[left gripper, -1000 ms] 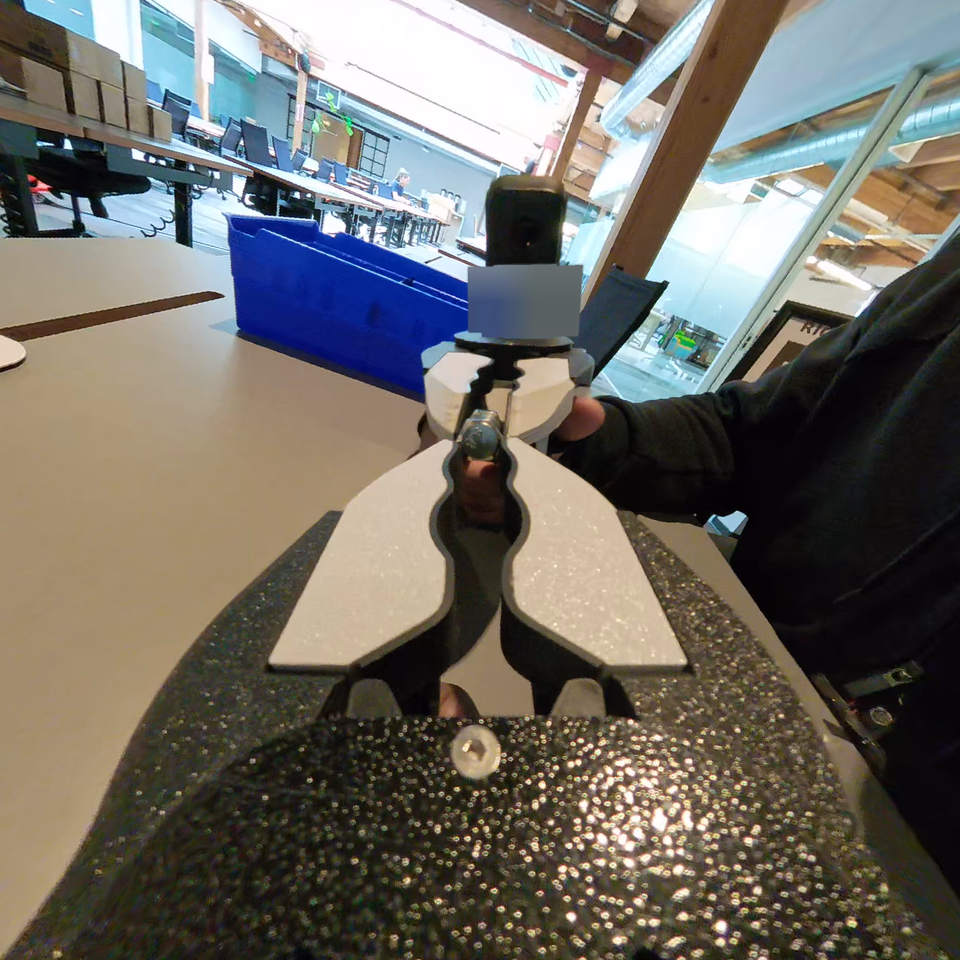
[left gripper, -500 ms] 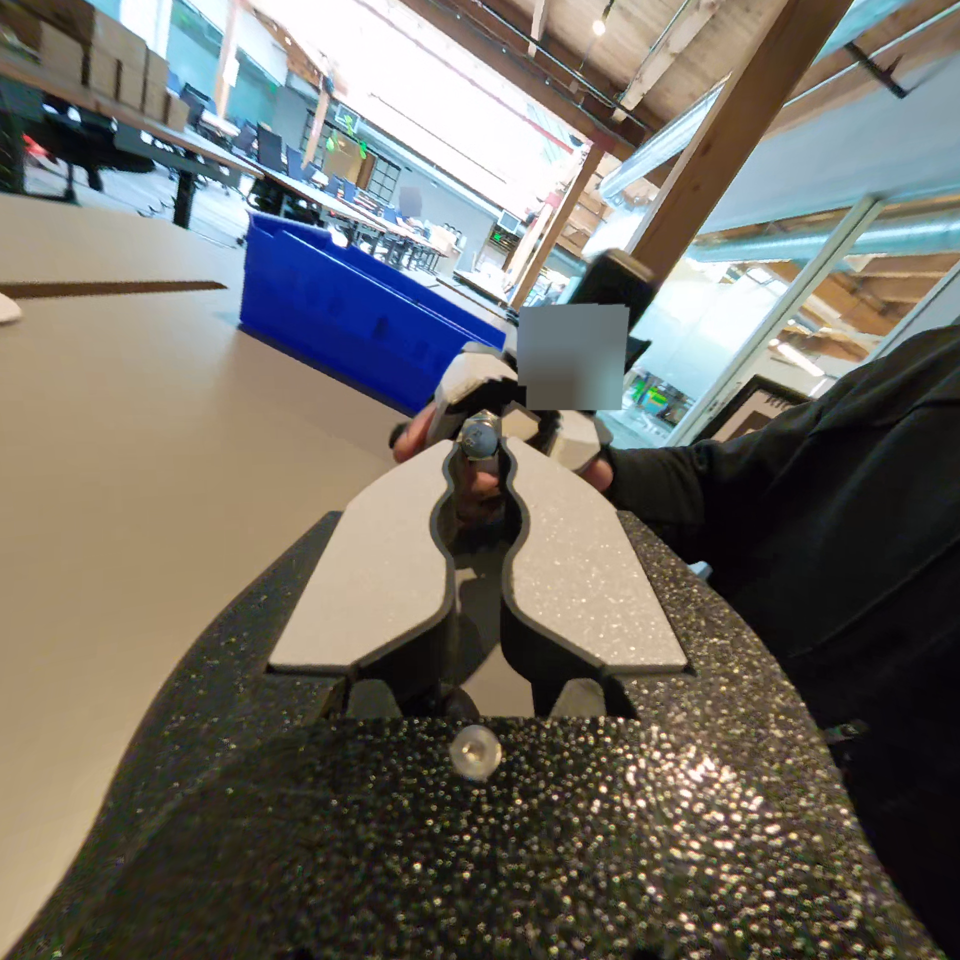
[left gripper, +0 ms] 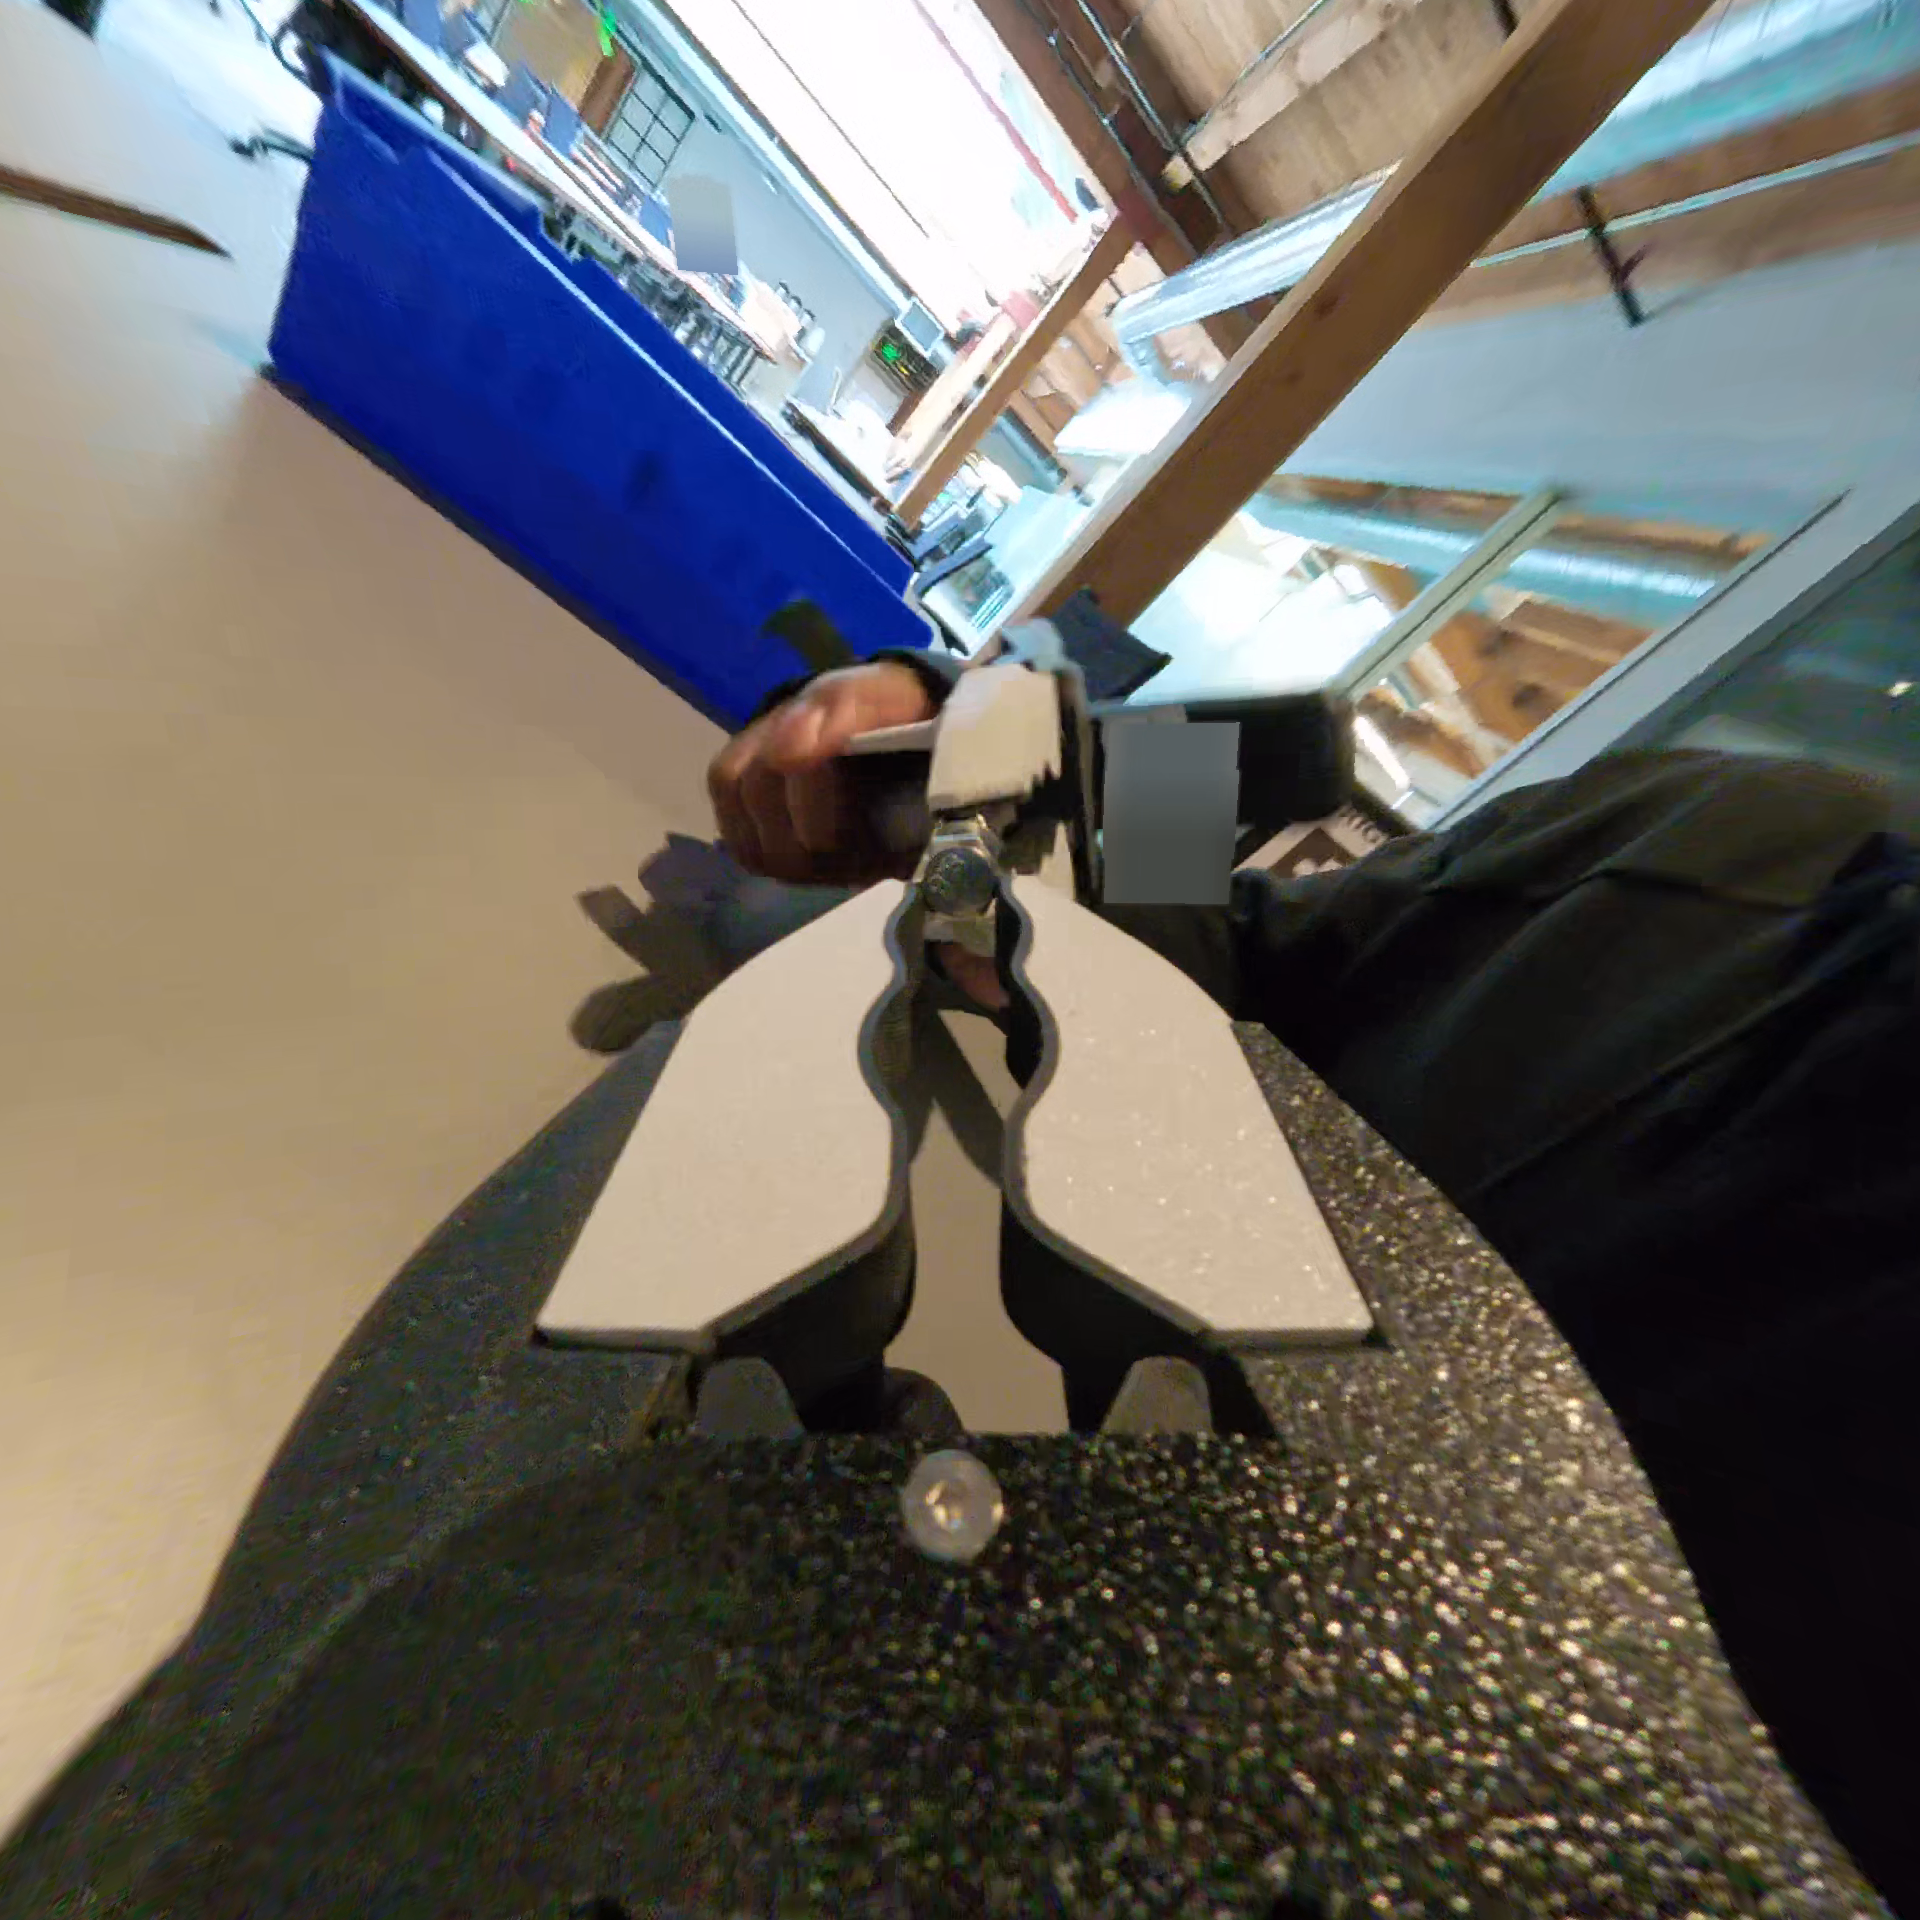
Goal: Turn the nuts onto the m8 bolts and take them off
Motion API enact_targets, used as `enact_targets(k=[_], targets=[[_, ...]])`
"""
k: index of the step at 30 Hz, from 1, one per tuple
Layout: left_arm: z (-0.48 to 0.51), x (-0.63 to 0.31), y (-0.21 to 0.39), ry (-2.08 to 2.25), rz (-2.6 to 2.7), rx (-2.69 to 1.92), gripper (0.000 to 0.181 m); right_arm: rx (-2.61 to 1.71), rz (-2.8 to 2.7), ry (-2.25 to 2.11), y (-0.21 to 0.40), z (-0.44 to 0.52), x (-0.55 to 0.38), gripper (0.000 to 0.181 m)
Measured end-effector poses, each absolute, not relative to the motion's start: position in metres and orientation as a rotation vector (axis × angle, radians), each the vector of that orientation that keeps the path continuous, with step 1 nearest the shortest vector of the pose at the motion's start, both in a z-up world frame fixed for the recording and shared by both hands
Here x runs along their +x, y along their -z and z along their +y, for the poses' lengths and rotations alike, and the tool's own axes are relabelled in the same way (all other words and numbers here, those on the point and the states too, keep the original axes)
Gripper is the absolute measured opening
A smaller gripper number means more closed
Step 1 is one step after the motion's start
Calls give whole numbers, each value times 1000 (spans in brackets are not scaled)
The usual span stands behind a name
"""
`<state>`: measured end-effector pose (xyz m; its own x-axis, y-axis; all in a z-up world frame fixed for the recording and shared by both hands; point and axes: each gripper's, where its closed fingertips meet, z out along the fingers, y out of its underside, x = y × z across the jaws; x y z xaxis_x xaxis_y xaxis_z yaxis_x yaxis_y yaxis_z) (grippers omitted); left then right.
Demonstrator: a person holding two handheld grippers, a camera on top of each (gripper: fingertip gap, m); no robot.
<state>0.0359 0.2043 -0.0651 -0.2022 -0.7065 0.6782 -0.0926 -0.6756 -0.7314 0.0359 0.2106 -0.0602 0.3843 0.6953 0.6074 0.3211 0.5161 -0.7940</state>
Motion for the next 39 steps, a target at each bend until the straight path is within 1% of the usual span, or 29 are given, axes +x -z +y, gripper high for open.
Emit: enact_targets(k=[2,3,5,8,11,12,14,16,18,21,23,24,25,27,29,33,35,36,39], targets=[[209,37,67,1916,904,-1655,12,-959,-1283,-40,64,214,37,15],[210,36,64,1901,905,-1621,12,-972,-1271,-52,63,214,37,19],[213,35,56,1836,914,-1546,12,-1091,-1165,-281,58,214,36,39],[216,31,51,1724,949,-1475,12,-1294,-1013,-720,55,213,32,44],[216,30,46,1664,969,-1433,12,-1388,-885,-1002,50,211,31,38],[216,30,47,1650,979,-1431,12,-1403,-853,-1054,48,212,31,34],[214,31,49,1632,1005,-1436,12,-1438,-816,-1092,48,214,31,17],[214,33,52,1642,1006,-1458,12,-1435,-833,-1042,50,216,32,15],[213,33,56,1705,987,-1513,12,-1388,-919,-882,54,217,34,15],[209,34,62,1884,931,-1615,12,-1193,-1114,-473,60,216,36,15],[212,35,67,1910,893,-1652,12,-1048,-1216,-160,65,218,38,16],[213,35,66,1899,887,-1644,12,-1034,-1220,-115,65,219,38,16],[214,34,62,1880,886,-1608,12,-1058,-1181,-176,62,219,38,19],[218,31,56,1810,899,-1549,12,-1157,-1054,-425,54,219,37,42],[219,29,53,1725,938,-1512,12,-1285,-956,-688,52,219,35,48],[216,30,50,1627,1005,-1455,12,-1438,-791,-1075,51,218,32,39],[214,32,52,1599,1032,-1450,12,-1479,-760,-1182,52,216,30,27],[213,33,53,1594,1043,-1450,12,-1486,-761,-1205,52,215,29,16],[211,34,55,1635,1033,-1484,12,-1426,-856,-1034,53,215,30,16]])
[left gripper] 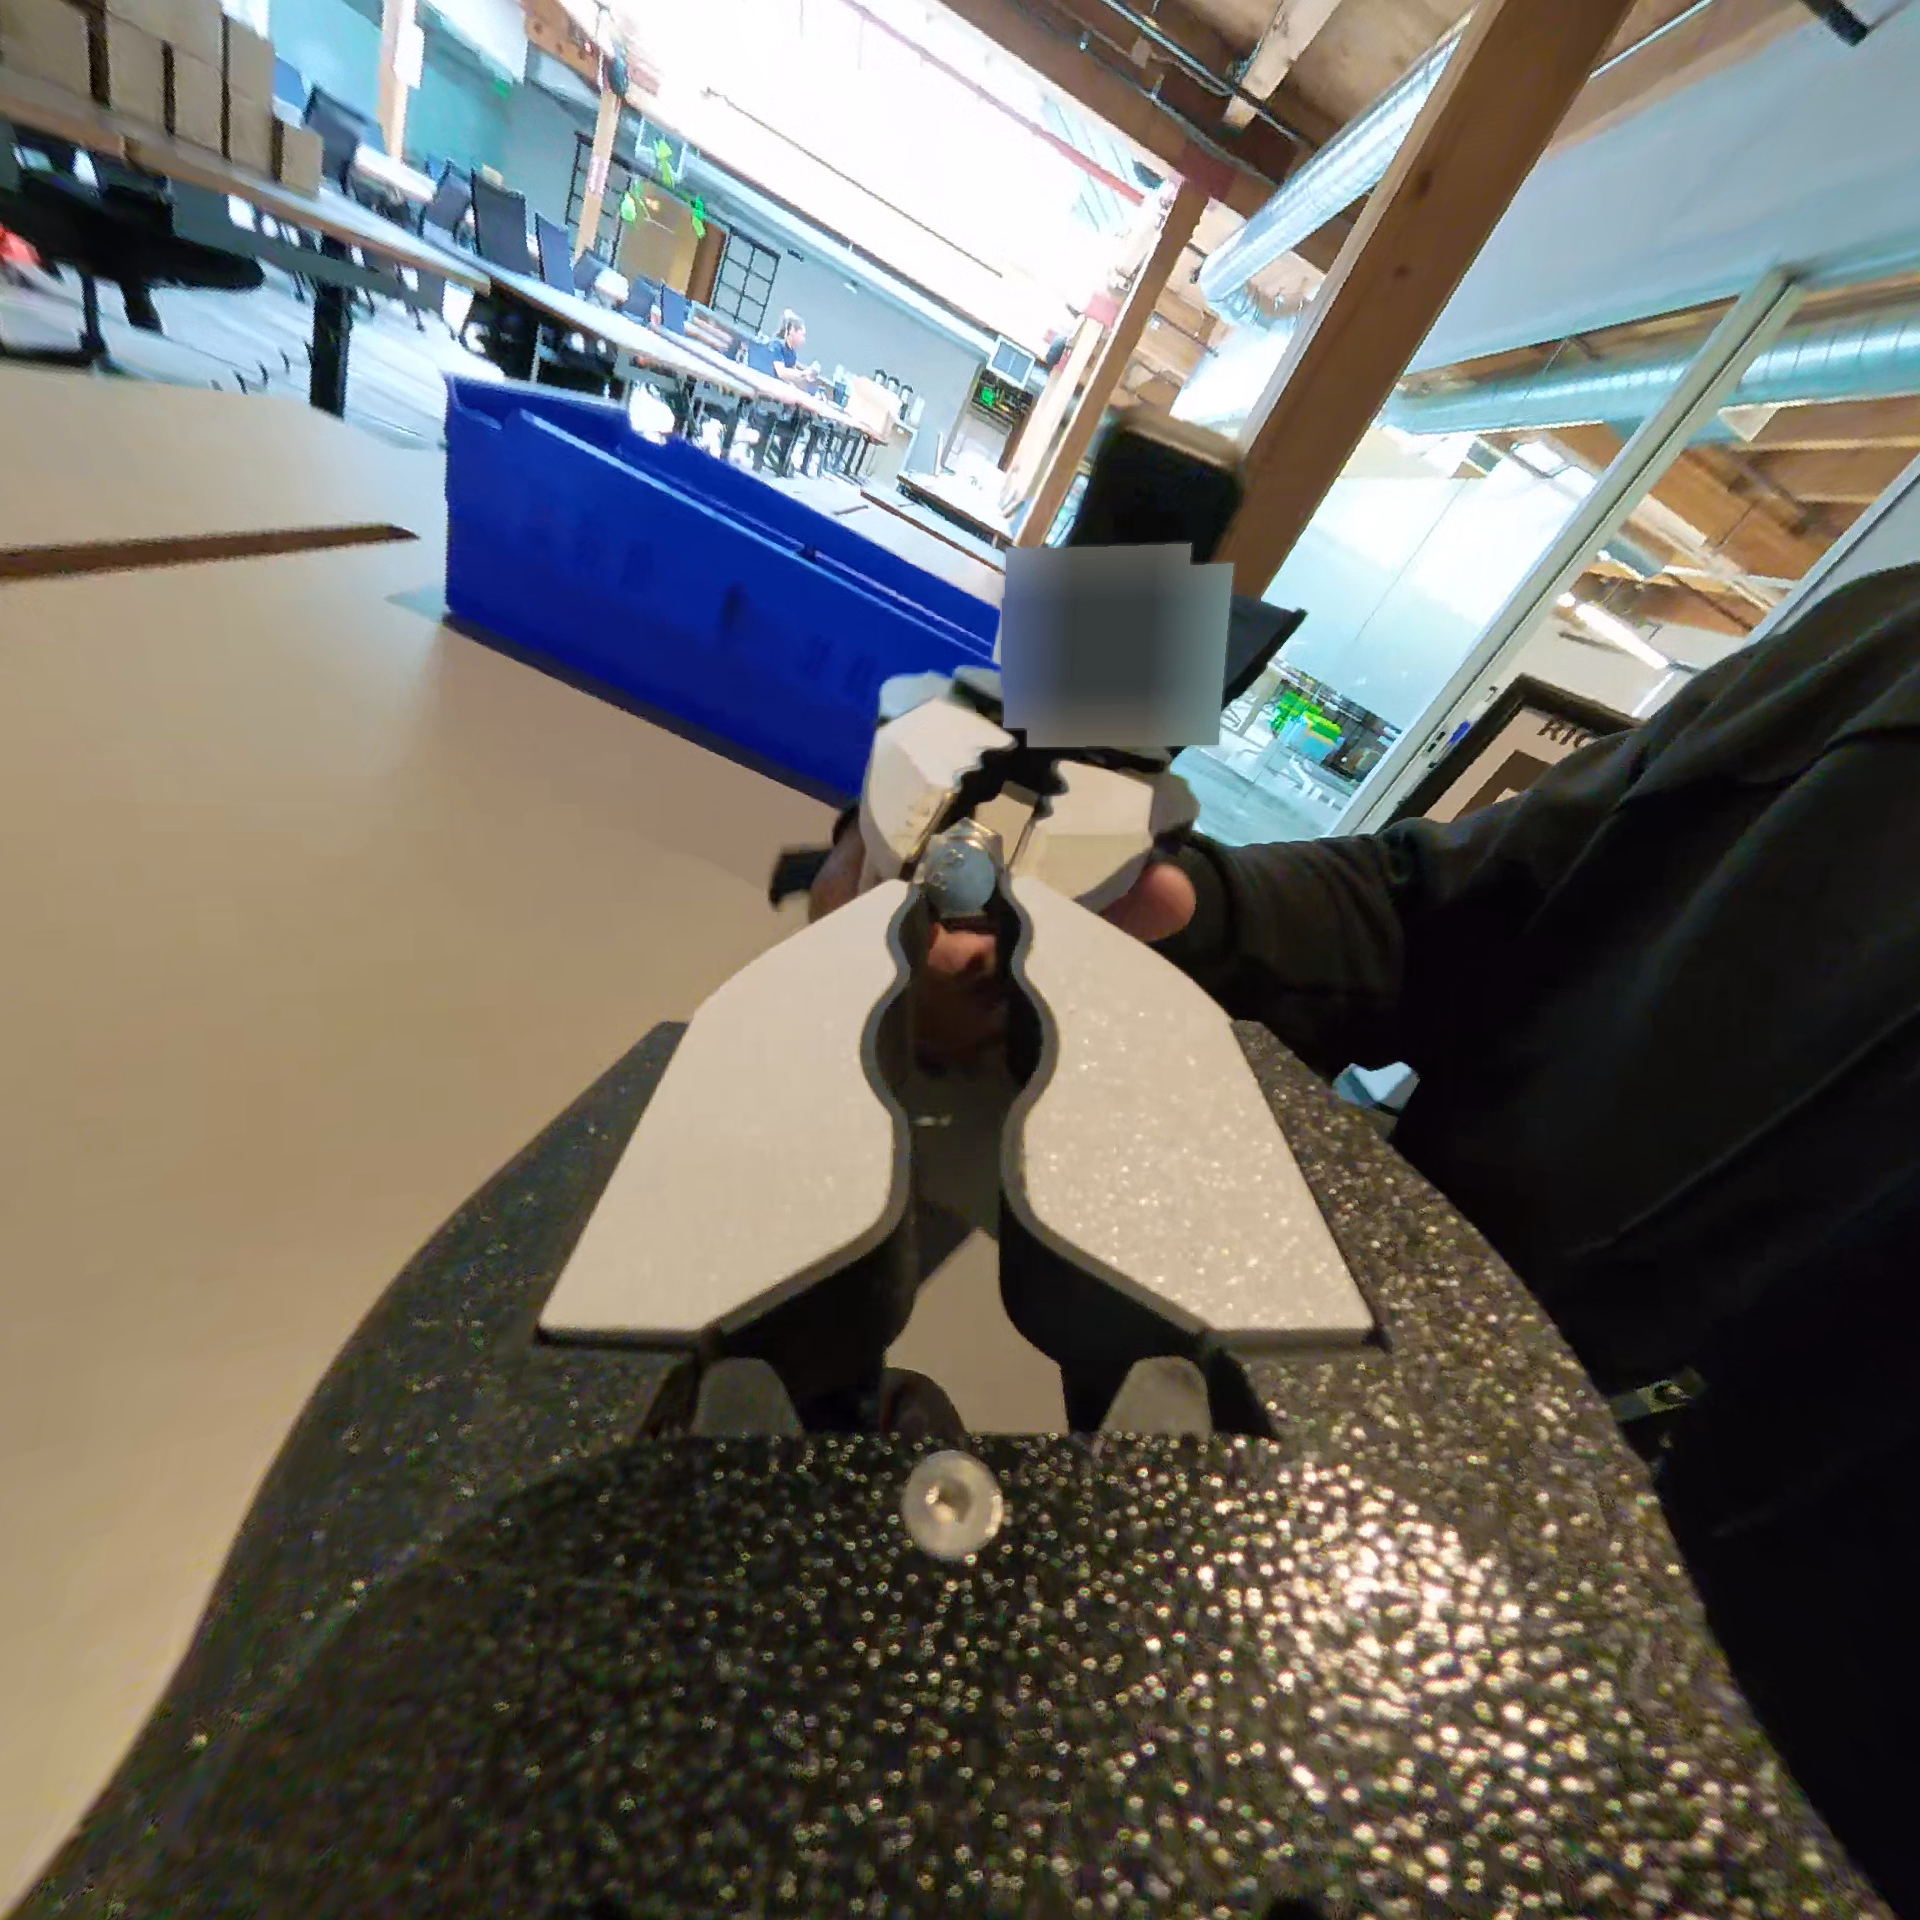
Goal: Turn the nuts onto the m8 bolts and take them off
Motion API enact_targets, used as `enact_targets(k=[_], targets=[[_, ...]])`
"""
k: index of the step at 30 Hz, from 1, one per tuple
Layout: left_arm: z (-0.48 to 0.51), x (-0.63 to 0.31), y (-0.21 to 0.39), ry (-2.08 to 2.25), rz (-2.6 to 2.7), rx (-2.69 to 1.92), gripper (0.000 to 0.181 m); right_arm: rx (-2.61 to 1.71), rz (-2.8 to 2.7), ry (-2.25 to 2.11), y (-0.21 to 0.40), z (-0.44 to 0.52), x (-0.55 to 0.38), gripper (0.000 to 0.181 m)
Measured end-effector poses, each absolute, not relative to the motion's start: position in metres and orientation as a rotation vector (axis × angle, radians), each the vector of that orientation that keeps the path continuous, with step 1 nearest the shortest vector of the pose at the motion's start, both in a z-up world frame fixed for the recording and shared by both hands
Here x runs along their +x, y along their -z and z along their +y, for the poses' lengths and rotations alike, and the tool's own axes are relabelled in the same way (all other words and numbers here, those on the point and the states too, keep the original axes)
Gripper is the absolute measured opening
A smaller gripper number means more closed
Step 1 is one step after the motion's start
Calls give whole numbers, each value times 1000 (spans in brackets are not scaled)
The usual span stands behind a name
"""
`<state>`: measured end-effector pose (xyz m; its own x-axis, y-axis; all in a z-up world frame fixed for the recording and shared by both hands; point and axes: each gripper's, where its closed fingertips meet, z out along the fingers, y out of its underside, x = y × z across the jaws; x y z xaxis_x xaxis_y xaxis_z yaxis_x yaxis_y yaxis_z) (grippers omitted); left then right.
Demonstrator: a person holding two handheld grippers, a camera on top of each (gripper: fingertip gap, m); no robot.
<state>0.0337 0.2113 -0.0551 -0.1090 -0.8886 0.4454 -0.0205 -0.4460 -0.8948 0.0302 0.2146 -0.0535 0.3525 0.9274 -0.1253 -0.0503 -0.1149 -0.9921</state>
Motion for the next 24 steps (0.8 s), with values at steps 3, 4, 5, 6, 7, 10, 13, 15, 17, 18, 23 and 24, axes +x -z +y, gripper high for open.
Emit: enact_targets(k=[3,4,5,6,7,10,13,15,17,18,23,24], targets=[[209,35,60,1750,996,-1557,12,-1234,-1063,-553,58,216,33,16],[208,36,60,1776,982,-1564,12,-1142,-1123,-367,59,217,35,16],[209,36,60,1784,968,-1563,12,-1072,-1162,-218,59,218,36,17],[210,37,59,1785,958,-1552,12,-1044,-1173,-153,58,218,36,18],[211,36,57,1785,948,-1531,12,-1055,-1149,-190,56,217,36,30],[214,32,46,1754,932,-1461,12,-1197,-991,-534,48,218,35,46],[217,28,40,1667,946,-1408,11,-1329,-846,-868,44,219,36,43],[216,28,39,1631,969,-1380,12,-1376,-748,-1036,40,221,37,36],[215,29,38,1609,983,-1367,12,-1408,-695,-1164,37,220,36,30],[214,30,39,1604,992,-1366,12,-1420,-680,-1205,37,219,36,26],[211,33,45,1655,996,-1426,12,-1389,-777,-1099,39,214,34,15],[211,33,47,1703,980,-1463,11,-1362,-828,-1009,41,214,34,14]])
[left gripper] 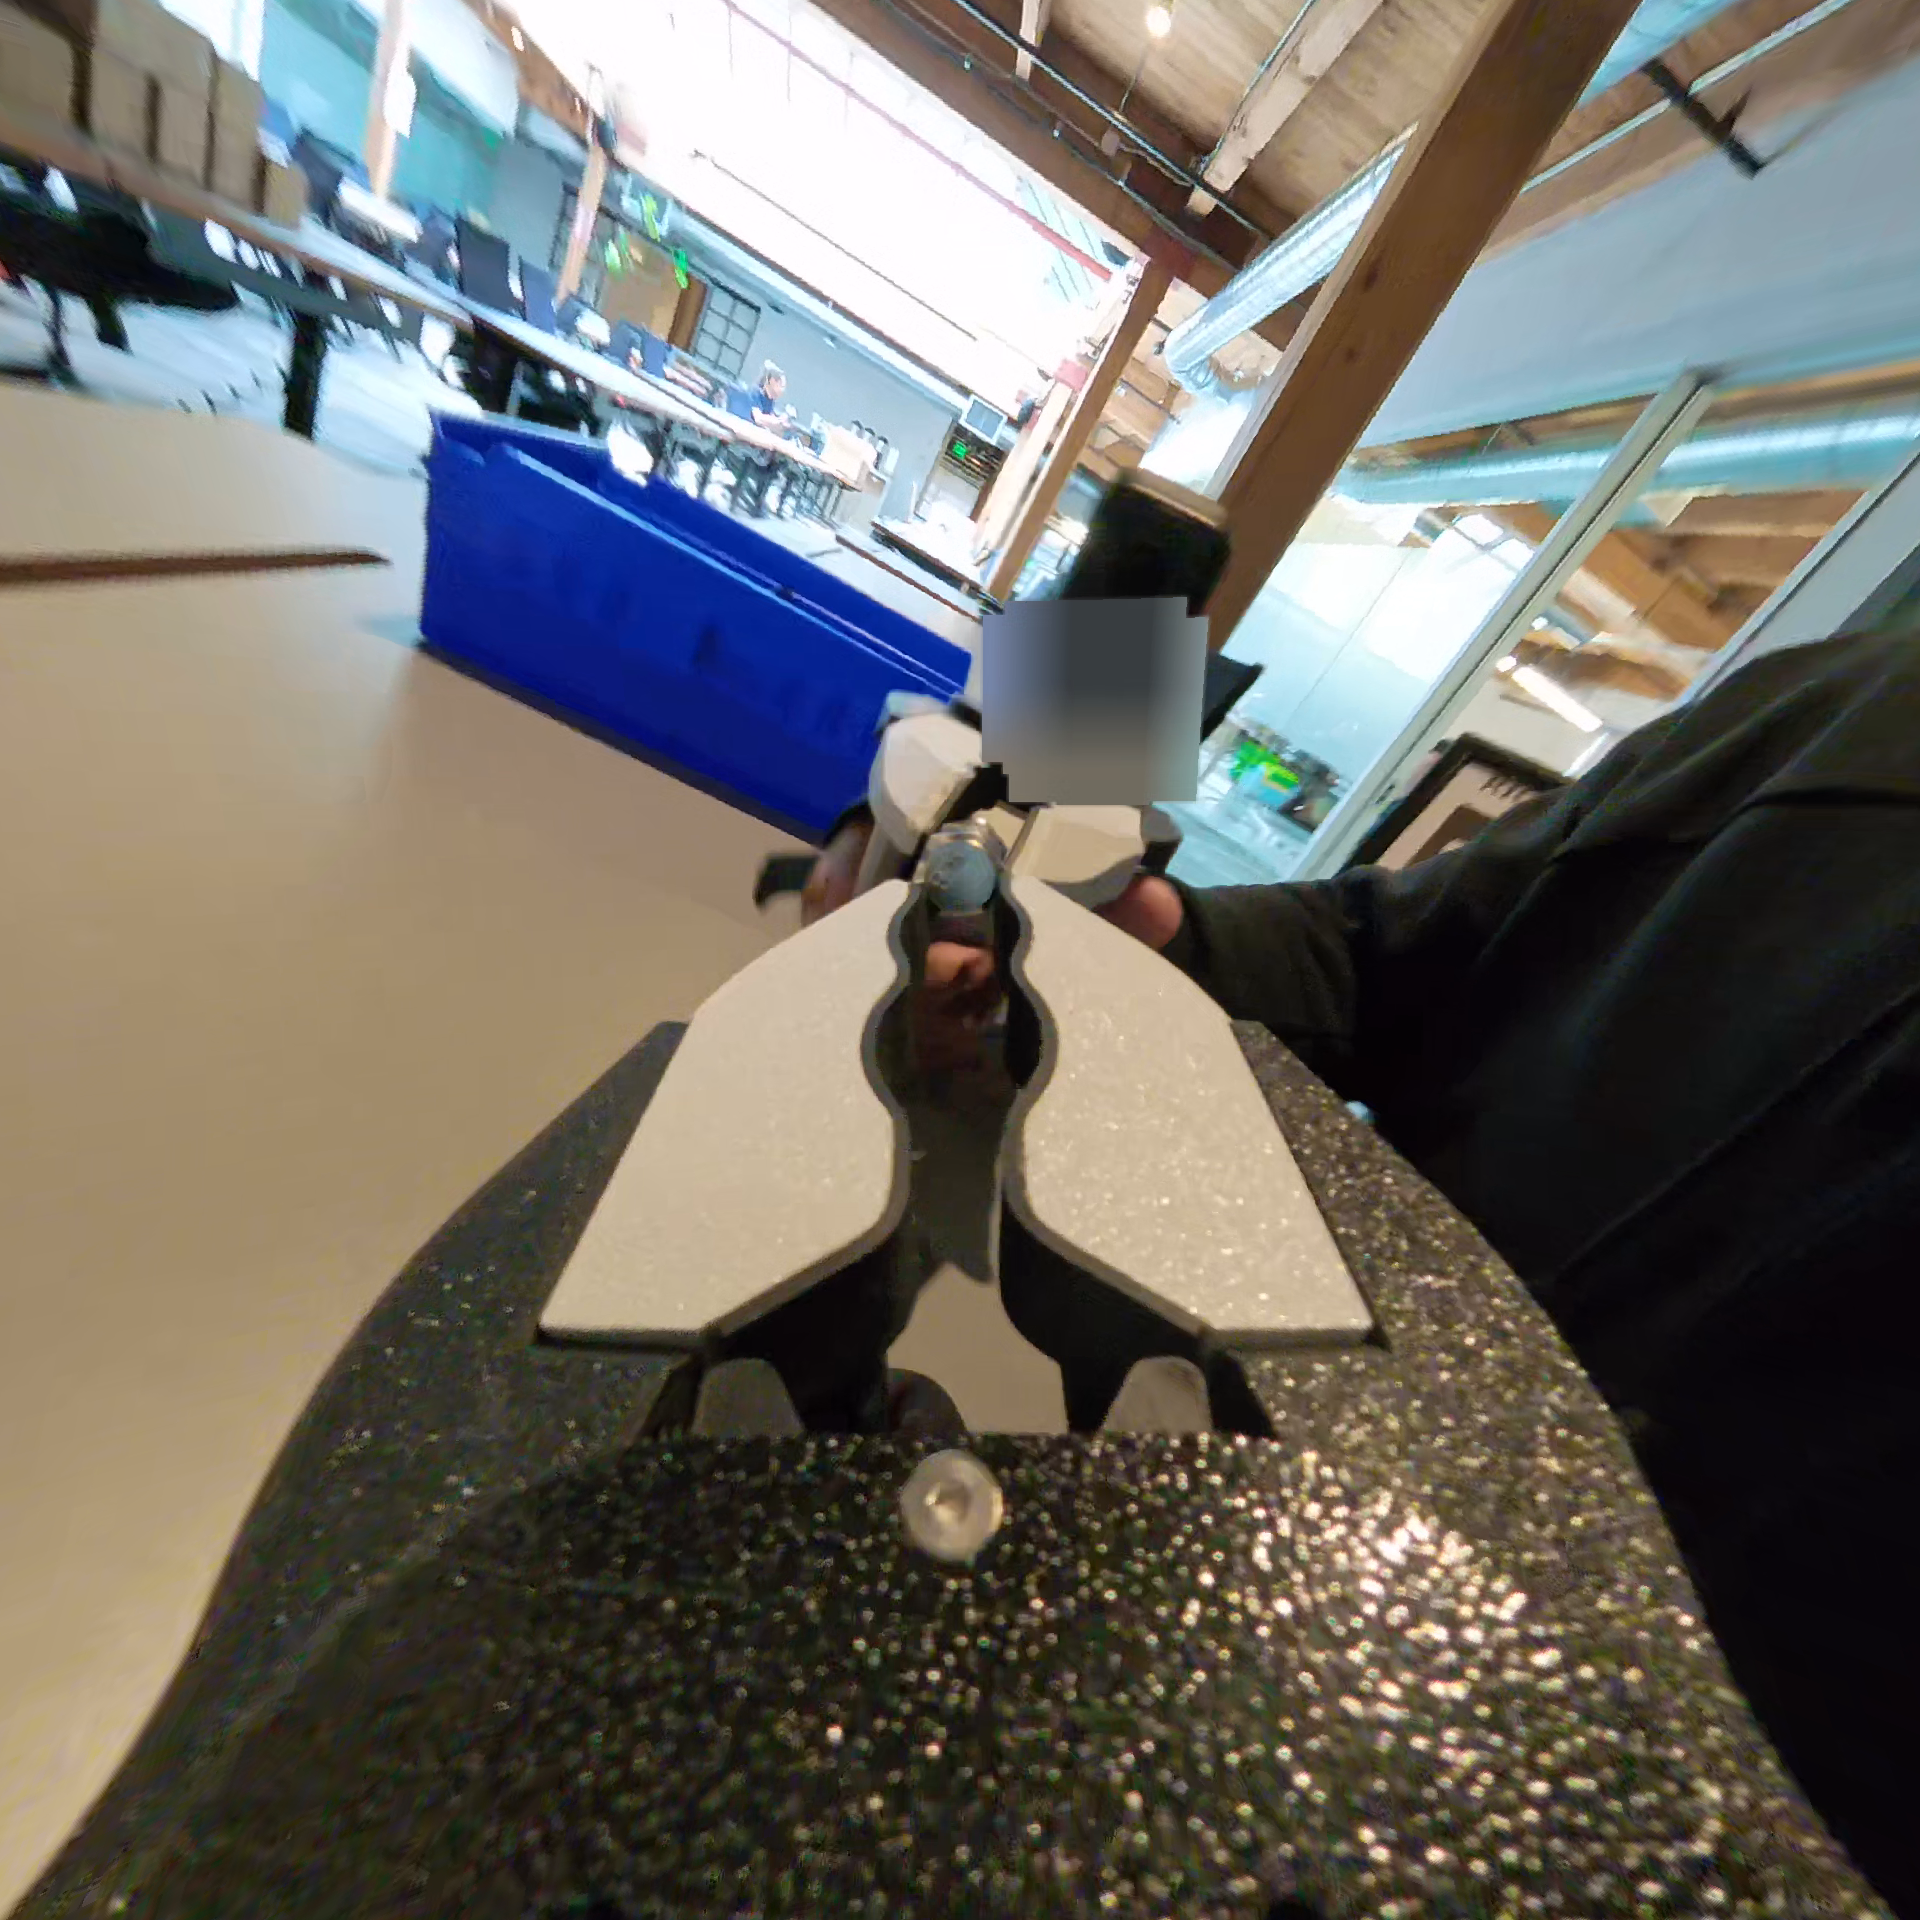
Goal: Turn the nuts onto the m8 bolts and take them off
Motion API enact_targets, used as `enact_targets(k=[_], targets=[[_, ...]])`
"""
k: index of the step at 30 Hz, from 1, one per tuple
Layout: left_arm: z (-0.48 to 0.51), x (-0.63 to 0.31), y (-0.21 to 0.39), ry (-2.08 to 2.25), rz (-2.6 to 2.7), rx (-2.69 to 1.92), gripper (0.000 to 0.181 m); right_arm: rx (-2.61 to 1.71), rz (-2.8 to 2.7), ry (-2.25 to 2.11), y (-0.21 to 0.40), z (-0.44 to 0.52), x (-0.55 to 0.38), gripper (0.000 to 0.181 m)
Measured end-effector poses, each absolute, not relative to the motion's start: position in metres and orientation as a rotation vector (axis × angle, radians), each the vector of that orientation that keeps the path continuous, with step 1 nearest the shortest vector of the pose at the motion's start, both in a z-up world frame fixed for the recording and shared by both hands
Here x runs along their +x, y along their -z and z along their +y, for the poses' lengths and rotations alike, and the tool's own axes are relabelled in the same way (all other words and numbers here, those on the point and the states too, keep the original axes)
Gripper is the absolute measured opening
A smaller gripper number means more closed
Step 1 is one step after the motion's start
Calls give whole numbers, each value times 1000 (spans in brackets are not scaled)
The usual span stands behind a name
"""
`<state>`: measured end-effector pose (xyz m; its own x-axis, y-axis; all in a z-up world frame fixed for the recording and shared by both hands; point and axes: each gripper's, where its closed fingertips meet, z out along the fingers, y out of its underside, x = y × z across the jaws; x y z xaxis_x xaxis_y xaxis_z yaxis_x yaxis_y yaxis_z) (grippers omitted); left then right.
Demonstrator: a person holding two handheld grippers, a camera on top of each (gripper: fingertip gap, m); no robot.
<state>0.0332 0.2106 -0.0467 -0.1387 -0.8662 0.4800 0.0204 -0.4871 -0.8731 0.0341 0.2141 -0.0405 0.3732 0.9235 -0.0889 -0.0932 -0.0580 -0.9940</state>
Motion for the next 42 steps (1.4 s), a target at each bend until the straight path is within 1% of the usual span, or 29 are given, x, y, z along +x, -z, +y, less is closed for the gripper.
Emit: enact_targets(k=[2,5,6,8,9,13,17,20,21,22,24,26,29,31,33,35,38,42], targets=[[209,35,51,1806,938,-1538,12,-1257,-966,-723,45,214,36,14],[211,37,59,1872,884,-1615,11,-1004,-1197,-130,55,216,39,15],[213,37,60,1869,875,-1607,11,-979,-1223,-61,57,216,39,18],[217,36,55,1841,857,-1556,11,-1038,-1129,-205,49,216,39,35],[219,34,51,1818,854,-1527,11,-1093,-1057,-341,44,217,39,38],[223,28,42,1671,905,-1439,11,-1330,-824,-917,39,218,39,36],[219,29,40,1623,949,-1406,11,-1418,-693,-1194,38,220,39,32],[214,33,44,1627,983,-1413,11,-1470,-709,-1206,44,219,36,30],[213,34,47,1627,995,-1423,11,-1480,-728,-1202,46,218,34,25],[212,35,49,1625,1003,-1434,12,-1475,-754,-1190,47,215,33,16],[211,36,49,1666,990,-1449,11,-1434,-814,-1083,48,215,33,16],[209,36,52,1749,962,-1511,11,-1358,-915,-868,50,215,34,16],[206,37,56,1920,893,-1603,11,-1112,-1122,-363,54,214,37,16],[208,38,58,1929,869,-1607,11,-1005,-1226,-111,59,214,39,17],[211,37,53,1917,847,-1568,11,-1052,-1168,-214,54,215,39,30],[214,35,48,1875,847,-1532,11,-1137,-1053,-442,46,215,39,37],[218,32,44,1764,882,-1490,11,-1273,-911,-771,41,216,39,37],[216,32,42,1703,923,-1457,11,-1393,-782,-1045,42,217,37,34]])
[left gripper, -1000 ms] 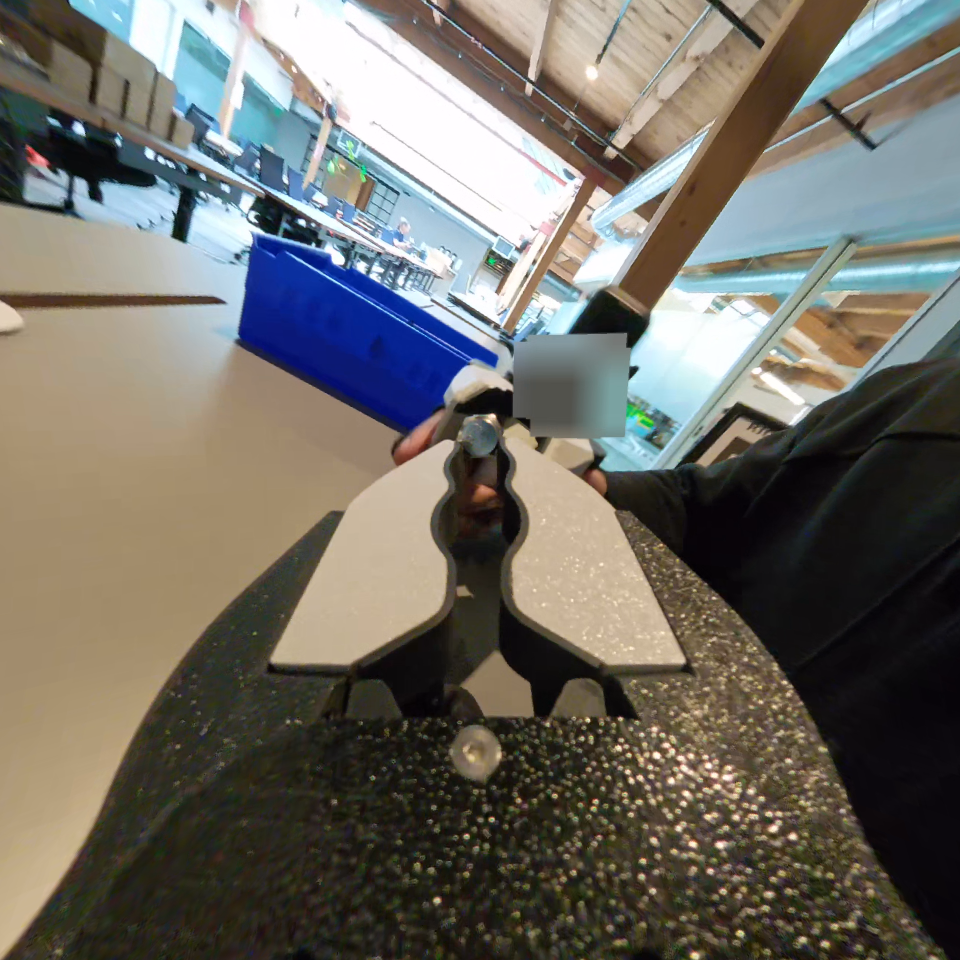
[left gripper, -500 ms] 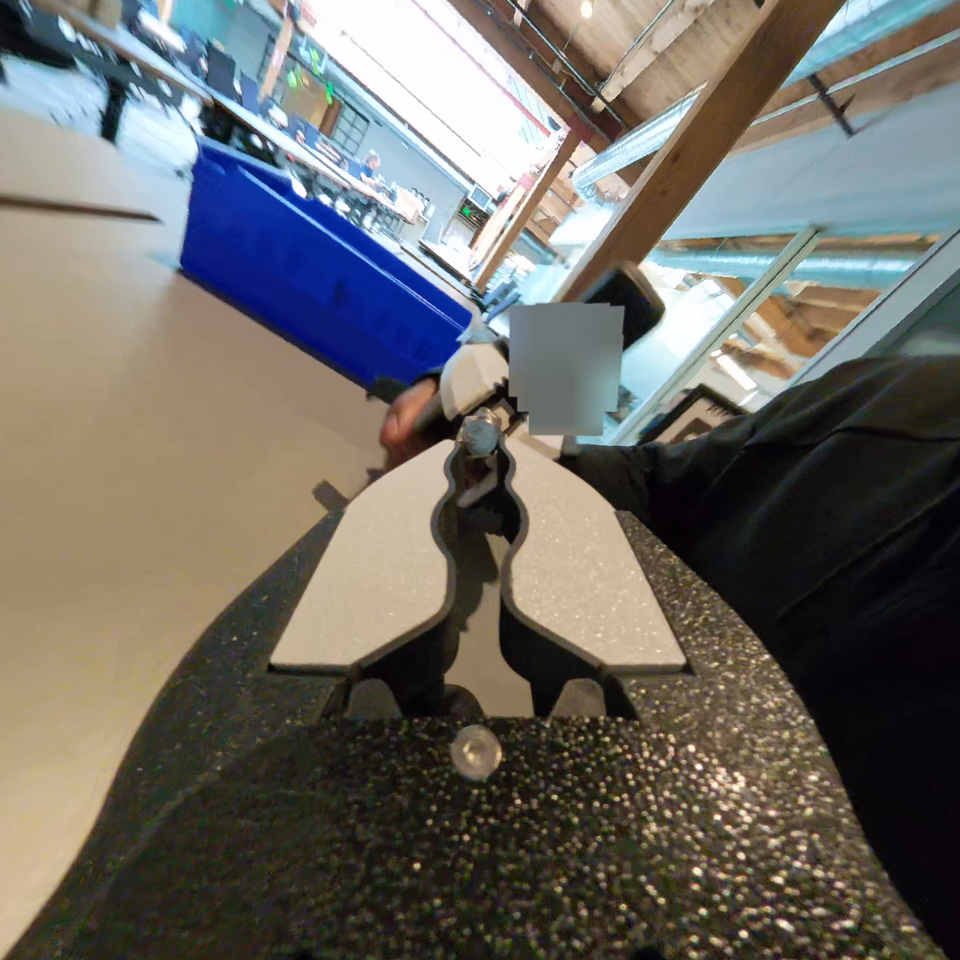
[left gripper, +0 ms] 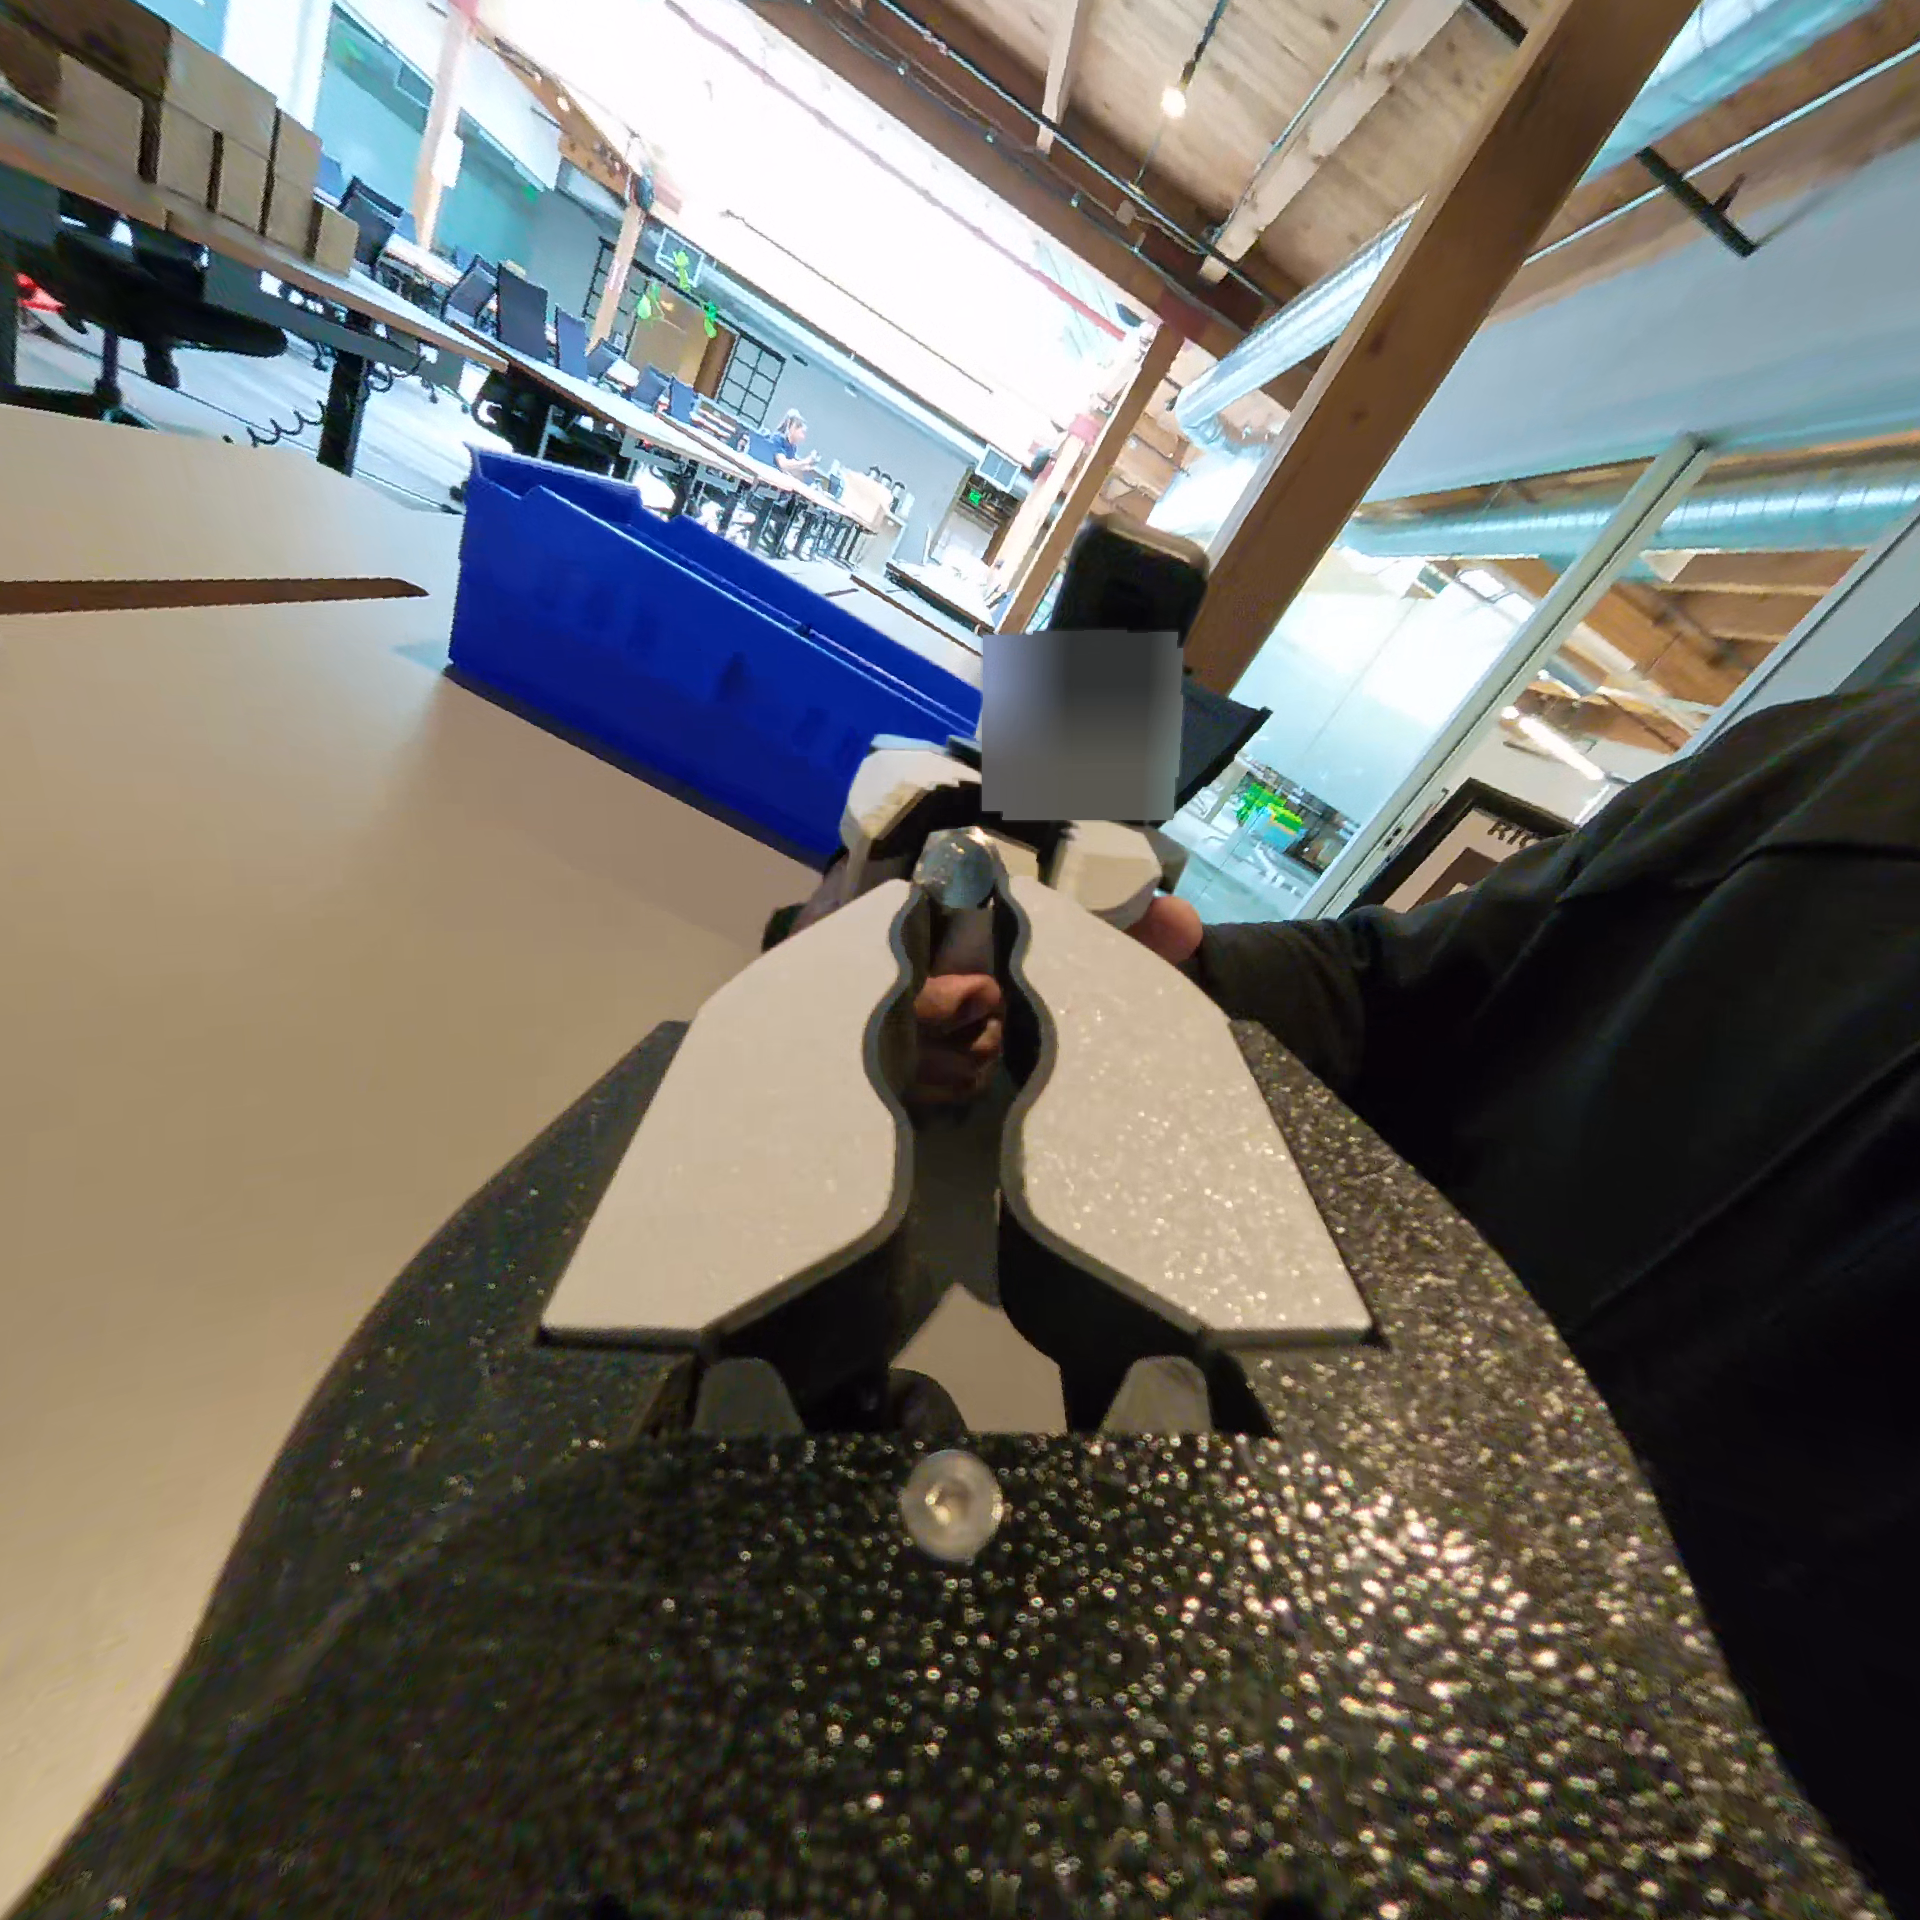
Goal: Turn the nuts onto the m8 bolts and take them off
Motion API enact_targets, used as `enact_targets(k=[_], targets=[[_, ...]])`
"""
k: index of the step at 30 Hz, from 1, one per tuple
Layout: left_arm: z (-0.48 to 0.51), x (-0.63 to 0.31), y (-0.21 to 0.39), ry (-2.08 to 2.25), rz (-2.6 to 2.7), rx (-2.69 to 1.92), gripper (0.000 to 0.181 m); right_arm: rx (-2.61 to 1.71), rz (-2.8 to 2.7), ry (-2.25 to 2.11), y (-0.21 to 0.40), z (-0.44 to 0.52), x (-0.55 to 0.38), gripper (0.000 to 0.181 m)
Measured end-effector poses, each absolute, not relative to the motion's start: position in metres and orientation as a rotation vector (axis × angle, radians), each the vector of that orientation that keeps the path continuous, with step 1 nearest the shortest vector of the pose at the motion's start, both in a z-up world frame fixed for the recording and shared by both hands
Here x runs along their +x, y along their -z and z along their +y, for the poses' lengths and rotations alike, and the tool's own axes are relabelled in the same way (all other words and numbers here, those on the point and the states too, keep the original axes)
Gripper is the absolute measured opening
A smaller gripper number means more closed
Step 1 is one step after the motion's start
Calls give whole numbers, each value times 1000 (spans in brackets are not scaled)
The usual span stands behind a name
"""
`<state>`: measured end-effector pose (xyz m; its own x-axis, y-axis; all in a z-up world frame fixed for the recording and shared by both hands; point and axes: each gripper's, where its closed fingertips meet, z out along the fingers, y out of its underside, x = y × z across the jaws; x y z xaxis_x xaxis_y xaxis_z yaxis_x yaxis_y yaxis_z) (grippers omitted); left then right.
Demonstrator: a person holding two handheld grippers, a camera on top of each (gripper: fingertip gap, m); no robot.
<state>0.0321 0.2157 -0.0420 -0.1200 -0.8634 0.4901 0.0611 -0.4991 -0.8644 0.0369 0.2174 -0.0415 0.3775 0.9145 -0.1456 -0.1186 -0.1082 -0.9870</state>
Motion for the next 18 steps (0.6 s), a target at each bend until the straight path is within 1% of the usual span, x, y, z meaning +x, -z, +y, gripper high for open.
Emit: enact_targets(k=[2,3,5,10,12,14,15,16,18], targets=[[214,34,46,1682,950,-1471,11,-1417,-770,-1075,43,218,36,18],[214,35,48,1682,953,-1481,11,-1402,-791,-1040,43,217,37,14],[214,35,50,1732,929,-1521,11,-1337,-899,-847,46,216,37,14],[213,39,62,1895,831,-1672,11,-958,-1267,33,59,217,41,14],[215,39,62,1911,812,-1651,11,-910,-1299,162,61,219,44,18],[216,38,56,1911,803,-1603,11,-976,-1212,23,54,220,44,34],[217,37,53,1882,816,-1580,11,-1032,-1155,-107,50,219,44,40],[217,35,50,1849,836,-1554,11,-1093,-1097,-256,47,219,43,44],[216,34,45,1787,871,-1504,11,-1218,-987,-582,43,216,39,44]])
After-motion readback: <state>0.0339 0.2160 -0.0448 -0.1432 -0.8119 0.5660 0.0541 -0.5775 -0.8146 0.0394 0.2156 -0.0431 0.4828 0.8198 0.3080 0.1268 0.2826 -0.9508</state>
